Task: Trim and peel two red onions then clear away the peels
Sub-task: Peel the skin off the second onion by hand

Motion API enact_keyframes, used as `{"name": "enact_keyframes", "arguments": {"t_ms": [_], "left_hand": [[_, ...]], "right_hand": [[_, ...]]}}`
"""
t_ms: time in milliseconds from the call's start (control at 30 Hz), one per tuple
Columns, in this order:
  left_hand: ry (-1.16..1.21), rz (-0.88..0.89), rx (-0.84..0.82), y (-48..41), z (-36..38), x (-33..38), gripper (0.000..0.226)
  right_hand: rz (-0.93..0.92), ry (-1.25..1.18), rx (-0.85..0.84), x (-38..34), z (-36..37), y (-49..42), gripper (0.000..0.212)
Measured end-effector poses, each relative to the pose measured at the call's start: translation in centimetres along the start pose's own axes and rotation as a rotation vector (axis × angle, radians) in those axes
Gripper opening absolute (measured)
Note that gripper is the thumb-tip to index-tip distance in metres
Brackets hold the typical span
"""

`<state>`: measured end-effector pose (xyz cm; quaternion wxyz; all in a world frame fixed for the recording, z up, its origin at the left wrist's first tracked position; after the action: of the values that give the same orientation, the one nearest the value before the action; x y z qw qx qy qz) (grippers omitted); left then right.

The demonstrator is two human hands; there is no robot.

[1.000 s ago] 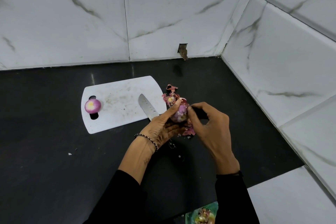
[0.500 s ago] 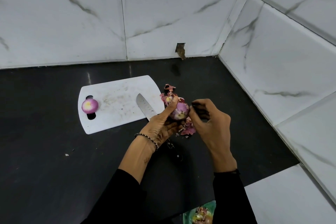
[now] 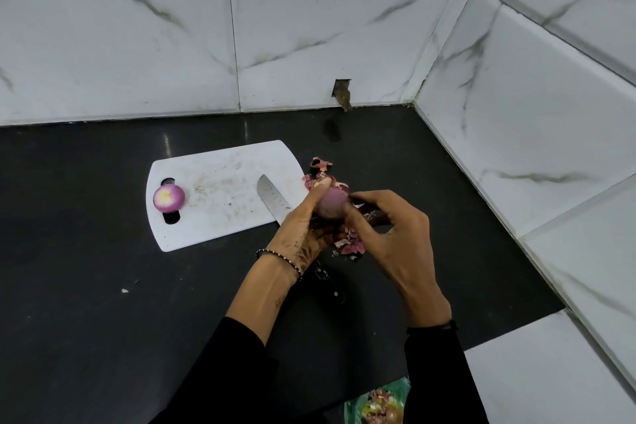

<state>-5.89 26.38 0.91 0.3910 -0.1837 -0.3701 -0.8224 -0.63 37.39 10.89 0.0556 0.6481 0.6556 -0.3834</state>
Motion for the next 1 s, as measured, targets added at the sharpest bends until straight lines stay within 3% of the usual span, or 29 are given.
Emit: {"name": "enact_keyframes", "arguments": {"t_ms": [300, 467, 533, 700, 867, 1000], "left_hand": [[-0.165, 0.106, 0.024, 0.2, -0.4, 1.1, 0.039], [-0.226, 0.09, 0.031, 0.3, -0.5, 1.1, 0.025], [-0.242, 0.08, 0.078, 0.1, -1.0, 1.3, 0.03], [-0.11, 0.021, 0.166, -0.2, -1.9, 1.5, 0.032], [-0.078, -0.052, 0.177, -0.6, -2.1, 0.7, 0.049], [-0.065, -0.075, 0.133, -0.4, -1.1, 0.3, 0.037]], "right_hand": [[0.003, 0.116, -0.011, 0.8, 0.3, -0.3, 0.024], [0.123, 0.148, -0.079, 1.3, 1.1, -0.2, 0.018], [0.182, 0.164, -0.091, 2.1, 0.9, 0.0, 0.011], [0.237, 0.144, -0.065, 3.4, 0.0, 0.2, 0.011], [0.2, 0.184, -0.09, 3.5, 0.5, 0.4, 0.012], [0.166, 0.21, -0.112, 3.4, 1.0, 0.4, 0.015]]}}
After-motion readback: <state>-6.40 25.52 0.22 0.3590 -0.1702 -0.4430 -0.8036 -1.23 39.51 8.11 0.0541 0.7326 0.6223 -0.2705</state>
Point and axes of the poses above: each hand's wrist, its own y-axis away from the middle knuckle, its own z-axis out of the palm, x = y × z, the point moved 9 cm from there along -y, towards the middle knuckle, and after that the axes turned 7 degrees about y, right-handed, at the moved point
